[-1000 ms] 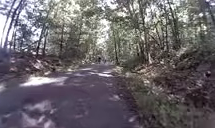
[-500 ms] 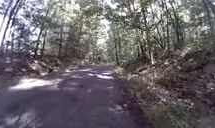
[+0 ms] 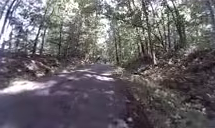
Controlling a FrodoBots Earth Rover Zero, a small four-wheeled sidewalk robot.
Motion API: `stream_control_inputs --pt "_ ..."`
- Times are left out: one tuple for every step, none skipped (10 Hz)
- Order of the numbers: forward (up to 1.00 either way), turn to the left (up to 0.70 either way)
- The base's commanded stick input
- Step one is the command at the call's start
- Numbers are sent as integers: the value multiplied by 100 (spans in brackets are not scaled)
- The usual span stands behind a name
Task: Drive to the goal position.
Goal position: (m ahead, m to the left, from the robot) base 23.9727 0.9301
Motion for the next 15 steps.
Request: stream_control_inputs --pt "70 0" --pt "70 0" --pt "70 0" --pt "70 0" --pt "70 0" --pt "70 0" --pt "70 0" --pt "70 0" --pt "70 0" --pt "70 0" --pt "70 0" --pt "70 0" --pt "70 0" --pt "70 0" --pt "70 0"
